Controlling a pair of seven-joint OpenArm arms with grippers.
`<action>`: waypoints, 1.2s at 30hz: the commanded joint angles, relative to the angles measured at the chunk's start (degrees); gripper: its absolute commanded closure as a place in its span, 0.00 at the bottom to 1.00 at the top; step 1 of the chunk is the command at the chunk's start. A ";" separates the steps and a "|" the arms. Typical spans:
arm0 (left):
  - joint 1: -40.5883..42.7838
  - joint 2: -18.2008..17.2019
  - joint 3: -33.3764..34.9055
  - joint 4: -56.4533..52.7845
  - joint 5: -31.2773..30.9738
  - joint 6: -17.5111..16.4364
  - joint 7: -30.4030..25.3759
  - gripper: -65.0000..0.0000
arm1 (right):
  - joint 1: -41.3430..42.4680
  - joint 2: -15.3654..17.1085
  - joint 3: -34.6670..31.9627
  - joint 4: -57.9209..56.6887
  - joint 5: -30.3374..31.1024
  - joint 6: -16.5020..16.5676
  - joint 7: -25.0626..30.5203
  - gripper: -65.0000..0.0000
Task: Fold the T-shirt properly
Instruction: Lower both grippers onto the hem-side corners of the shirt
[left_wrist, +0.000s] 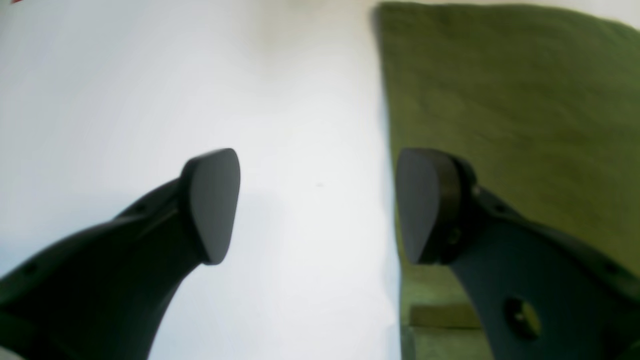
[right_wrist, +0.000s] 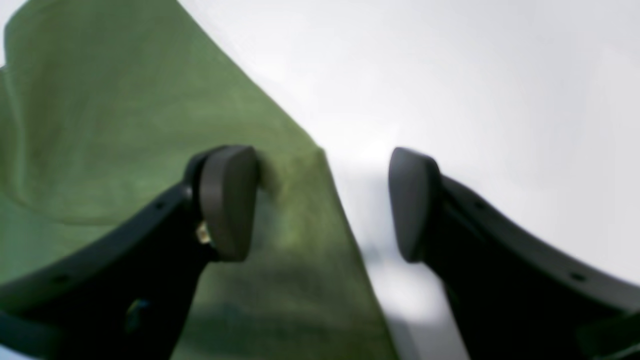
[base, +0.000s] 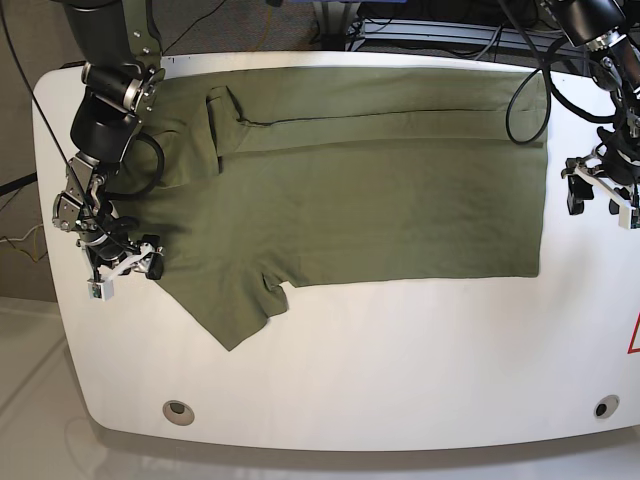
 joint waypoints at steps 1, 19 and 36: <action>-0.69 -1.08 -0.30 0.89 -0.78 -0.12 -1.40 0.32 | 1.41 0.70 -0.07 0.85 0.90 0.18 2.13 0.40; -10.28 -1.17 0.14 -14.50 -0.78 -0.12 -4.82 0.32 | -6.77 -3.61 -5.52 7.00 0.99 0.18 1.96 0.40; -13.53 -1.87 9.37 -26.37 -0.78 0.06 -15.55 0.32 | -6.94 -3.61 -5.70 8.50 0.99 0.18 0.55 0.98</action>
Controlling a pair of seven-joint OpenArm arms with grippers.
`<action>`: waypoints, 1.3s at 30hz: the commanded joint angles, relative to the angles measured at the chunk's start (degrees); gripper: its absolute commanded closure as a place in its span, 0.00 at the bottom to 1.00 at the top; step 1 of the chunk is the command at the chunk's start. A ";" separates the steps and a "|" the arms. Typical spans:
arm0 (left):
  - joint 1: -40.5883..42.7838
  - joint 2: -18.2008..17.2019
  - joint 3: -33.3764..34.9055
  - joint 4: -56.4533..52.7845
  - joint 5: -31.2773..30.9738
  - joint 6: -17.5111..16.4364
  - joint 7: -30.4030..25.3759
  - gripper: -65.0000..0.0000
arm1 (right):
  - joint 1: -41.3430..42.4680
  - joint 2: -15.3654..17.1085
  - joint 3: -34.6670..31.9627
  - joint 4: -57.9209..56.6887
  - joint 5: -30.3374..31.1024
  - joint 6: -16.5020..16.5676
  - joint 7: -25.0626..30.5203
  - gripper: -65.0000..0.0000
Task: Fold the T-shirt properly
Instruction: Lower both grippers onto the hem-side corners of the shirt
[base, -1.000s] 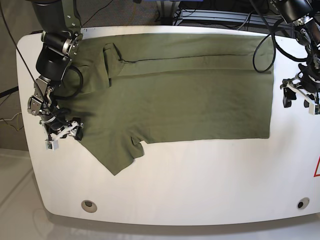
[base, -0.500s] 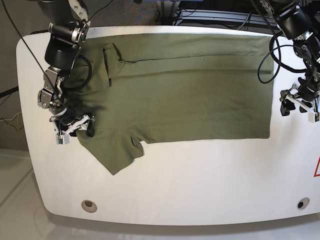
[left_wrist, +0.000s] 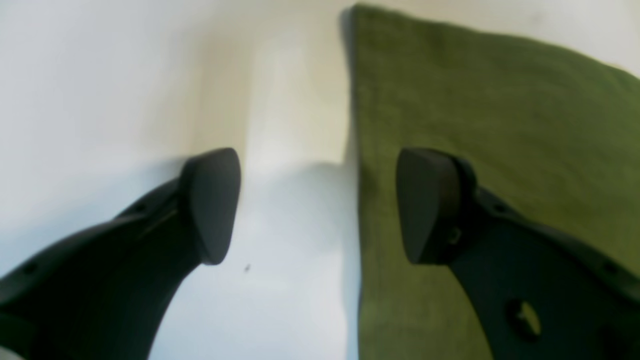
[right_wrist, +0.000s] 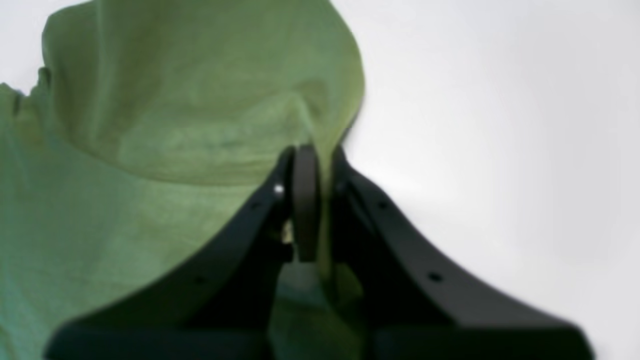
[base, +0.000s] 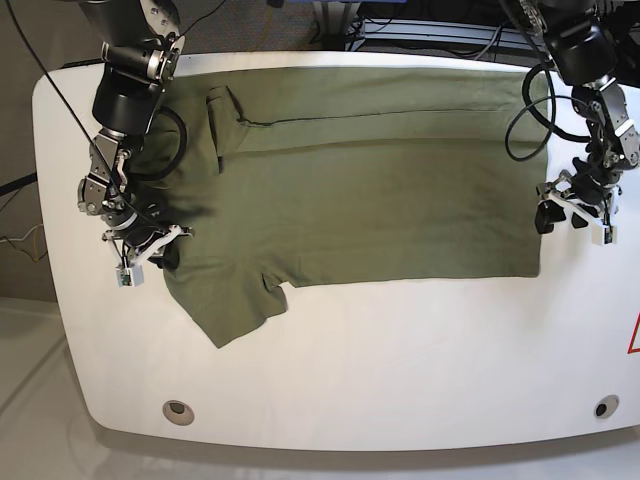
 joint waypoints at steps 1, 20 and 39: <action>-2.69 -1.26 0.89 -0.88 -1.22 -0.45 -2.04 0.32 | 0.71 0.50 -0.17 0.21 -1.15 0.14 -2.14 0.99; -9.99 1.03 1.33 -7.65 -1.13 -0.45 -5.12 0.32 | 0.62 0.59 -0.17 0.21 -1.15 0.14 -2.14 1.00; -8.76 5.60 6.60 -14.16 -1.13 -0.45 -10.22 0.32 | 0.44 0.94 -0.17 0.39 -1.15 0.14 -3.90 1.00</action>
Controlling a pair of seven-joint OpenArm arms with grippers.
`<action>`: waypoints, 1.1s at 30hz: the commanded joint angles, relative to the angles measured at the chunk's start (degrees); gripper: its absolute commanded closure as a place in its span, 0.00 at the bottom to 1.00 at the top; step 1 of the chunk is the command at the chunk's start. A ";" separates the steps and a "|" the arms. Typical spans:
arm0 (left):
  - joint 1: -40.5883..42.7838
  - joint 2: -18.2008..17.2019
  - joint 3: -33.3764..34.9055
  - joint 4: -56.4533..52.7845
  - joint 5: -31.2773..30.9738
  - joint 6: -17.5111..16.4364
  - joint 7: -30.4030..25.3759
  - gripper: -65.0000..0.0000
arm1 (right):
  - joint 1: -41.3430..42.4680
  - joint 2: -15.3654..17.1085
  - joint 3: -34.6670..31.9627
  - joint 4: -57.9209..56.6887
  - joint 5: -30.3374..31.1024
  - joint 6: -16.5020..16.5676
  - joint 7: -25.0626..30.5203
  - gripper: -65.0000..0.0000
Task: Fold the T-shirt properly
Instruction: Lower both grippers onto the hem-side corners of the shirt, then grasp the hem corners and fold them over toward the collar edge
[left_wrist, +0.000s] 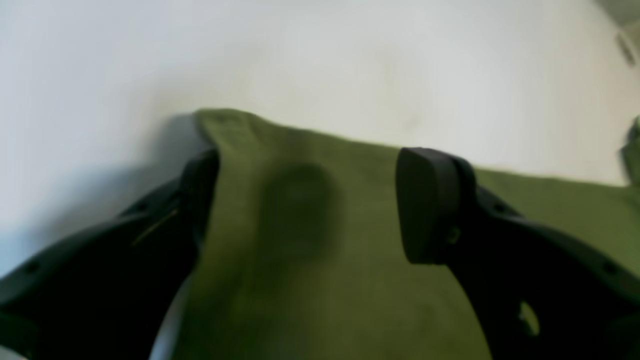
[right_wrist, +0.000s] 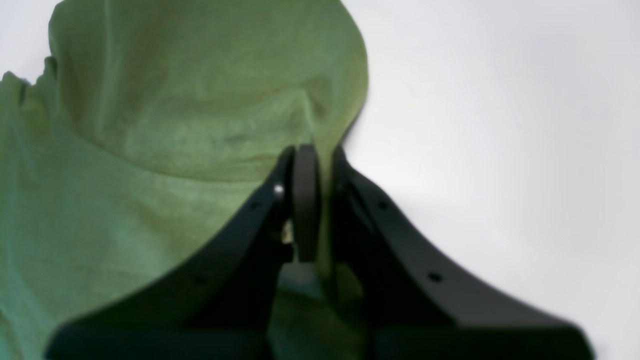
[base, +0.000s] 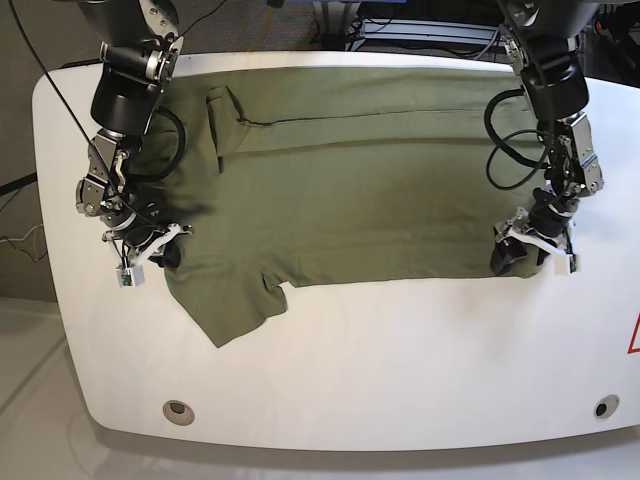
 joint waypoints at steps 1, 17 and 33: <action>0.91 0.84 0.17 0.27 0.79 0.06 2.61 0.32 | 0.46 0.55 -0.10 0.35 -1.59 -0.06 -2.45 1.00; 4.95 2.07 0.97 7.83 0.88 0.06 3.05 0.97 | 0.46 0.20 -0.10 0.35 -1.59 -0.06 -2.45 1.00; 7.24 0.58 0.88 16.53 0.79 0.06 3.05 1.00 | -0.68 0.02 -0.10 9.84 -1.33 0.03 -6.41 1.00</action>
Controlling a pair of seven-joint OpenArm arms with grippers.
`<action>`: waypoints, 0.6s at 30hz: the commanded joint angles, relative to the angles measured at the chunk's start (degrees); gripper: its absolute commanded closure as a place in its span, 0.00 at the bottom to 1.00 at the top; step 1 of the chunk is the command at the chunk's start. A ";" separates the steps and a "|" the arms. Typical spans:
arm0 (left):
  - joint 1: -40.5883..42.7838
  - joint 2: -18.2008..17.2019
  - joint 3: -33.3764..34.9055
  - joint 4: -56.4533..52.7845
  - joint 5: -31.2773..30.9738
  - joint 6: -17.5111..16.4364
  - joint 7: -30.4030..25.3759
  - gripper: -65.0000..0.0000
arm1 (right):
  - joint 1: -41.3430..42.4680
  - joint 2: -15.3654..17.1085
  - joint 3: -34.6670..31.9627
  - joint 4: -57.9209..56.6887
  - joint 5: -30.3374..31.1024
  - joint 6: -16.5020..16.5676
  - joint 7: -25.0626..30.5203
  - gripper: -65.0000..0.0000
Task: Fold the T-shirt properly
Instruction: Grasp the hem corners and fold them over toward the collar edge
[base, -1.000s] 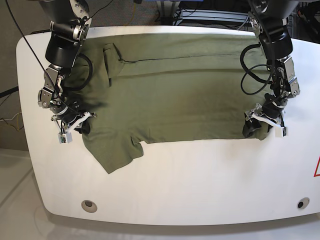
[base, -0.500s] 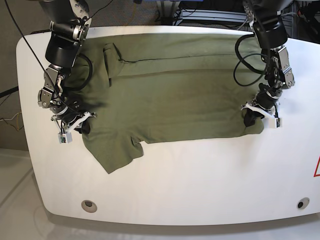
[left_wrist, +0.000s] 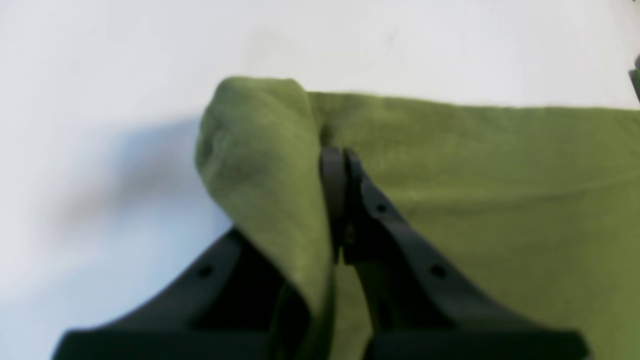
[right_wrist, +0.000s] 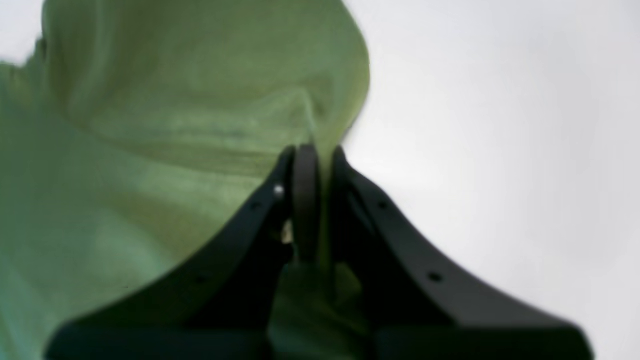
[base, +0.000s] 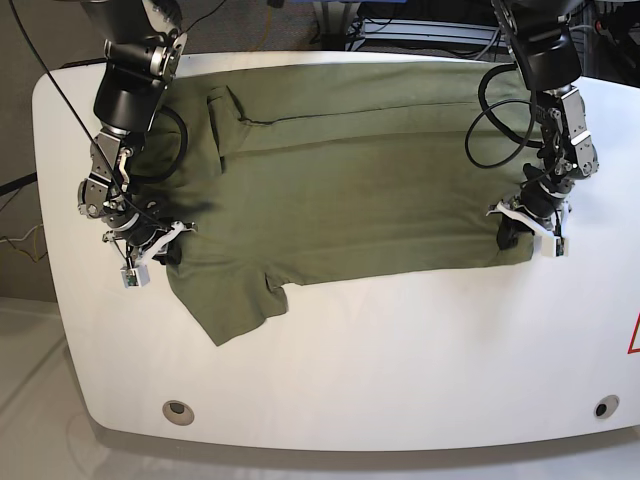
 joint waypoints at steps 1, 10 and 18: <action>-0.54 -0.87 -0.19 4.06 -0.93 -0.34 -0.97 1.00 | 0.33 0.92 0.18 6.22 -0.10 0.03 -3.25 1.00; -1.42 -0.87 -0.19 8.19 -0.93 -0.34 2.37 1.00 | 0.24 0.92 0.27 12.37 -0.10 0.03 -8.17 1.00; -3.62 -0.95 -0.11 8.80 -0.85 -0.34 2.37 1.00 | 0.24 -0.05 0.36 15.63 -0.28 -0.06 -10.19 1.00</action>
